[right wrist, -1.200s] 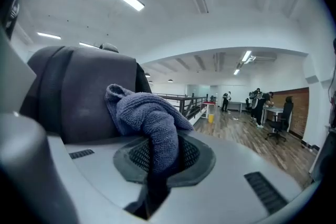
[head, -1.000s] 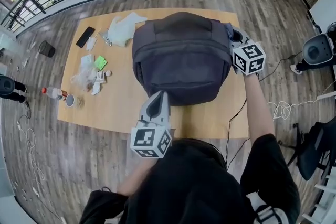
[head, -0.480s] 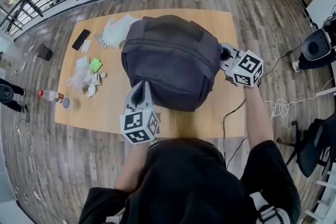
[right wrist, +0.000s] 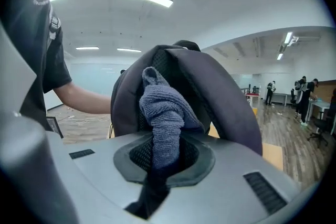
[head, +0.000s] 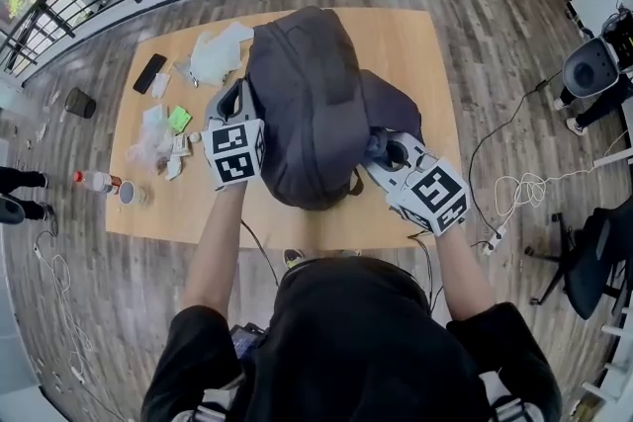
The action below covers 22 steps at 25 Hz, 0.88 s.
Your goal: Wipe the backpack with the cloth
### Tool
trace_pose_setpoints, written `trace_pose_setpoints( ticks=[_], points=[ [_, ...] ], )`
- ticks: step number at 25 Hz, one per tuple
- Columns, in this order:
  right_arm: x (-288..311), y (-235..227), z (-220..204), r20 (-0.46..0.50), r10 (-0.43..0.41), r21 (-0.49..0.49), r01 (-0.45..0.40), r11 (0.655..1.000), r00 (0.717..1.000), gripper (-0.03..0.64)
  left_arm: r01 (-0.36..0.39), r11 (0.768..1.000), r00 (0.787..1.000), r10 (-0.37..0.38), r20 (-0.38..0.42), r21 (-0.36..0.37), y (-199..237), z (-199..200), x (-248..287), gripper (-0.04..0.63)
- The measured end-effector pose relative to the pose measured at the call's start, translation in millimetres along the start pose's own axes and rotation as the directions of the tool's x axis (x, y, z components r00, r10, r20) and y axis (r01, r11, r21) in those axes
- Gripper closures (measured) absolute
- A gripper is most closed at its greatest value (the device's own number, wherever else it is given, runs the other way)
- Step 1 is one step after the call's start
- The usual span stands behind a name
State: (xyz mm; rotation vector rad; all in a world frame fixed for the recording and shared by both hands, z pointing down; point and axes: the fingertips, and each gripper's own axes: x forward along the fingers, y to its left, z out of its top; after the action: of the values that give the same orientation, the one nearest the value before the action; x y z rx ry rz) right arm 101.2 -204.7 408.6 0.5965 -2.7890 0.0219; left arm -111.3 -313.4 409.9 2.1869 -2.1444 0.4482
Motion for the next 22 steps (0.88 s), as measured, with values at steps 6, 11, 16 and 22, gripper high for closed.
trace_pose_setpoints(
  ticks=[6, 11, 16, 22],
  points=[
    [-15, 20, 18, -0.047, -0.055, 0.016, 0.056, 0.998, 0.997, 0.576, 0.029, 0.999, 1.0, -0.029, 0.012, -0.038, 7, -5, -14, 0.58],
    [-62, 32, 118, 0.212, -0.092, 0.122, 0.067, 0.99, 0.973, 0.575, 0.151, 0.975, 0.987, -0.157, -0.021, -0.161, -14, -35, -86, 0.58],
    [-26, 8, 156, 0.142, -0.229, 0.035, 0.226, 0.974, 0.963, 0.575, 0.285, 0.932, 0.956, -0.294, -0.006, -0.224, -39, -44, -141, 0.58],
    [7, 51, 137, 0.034, -0.234, 0.057, 0.232, 0.971, 0.972, 0.575, 0.343, 0.896, 0.935, -0.354, 0.015, -0.281, -32, -52, -182, 0.58]
  ],
)
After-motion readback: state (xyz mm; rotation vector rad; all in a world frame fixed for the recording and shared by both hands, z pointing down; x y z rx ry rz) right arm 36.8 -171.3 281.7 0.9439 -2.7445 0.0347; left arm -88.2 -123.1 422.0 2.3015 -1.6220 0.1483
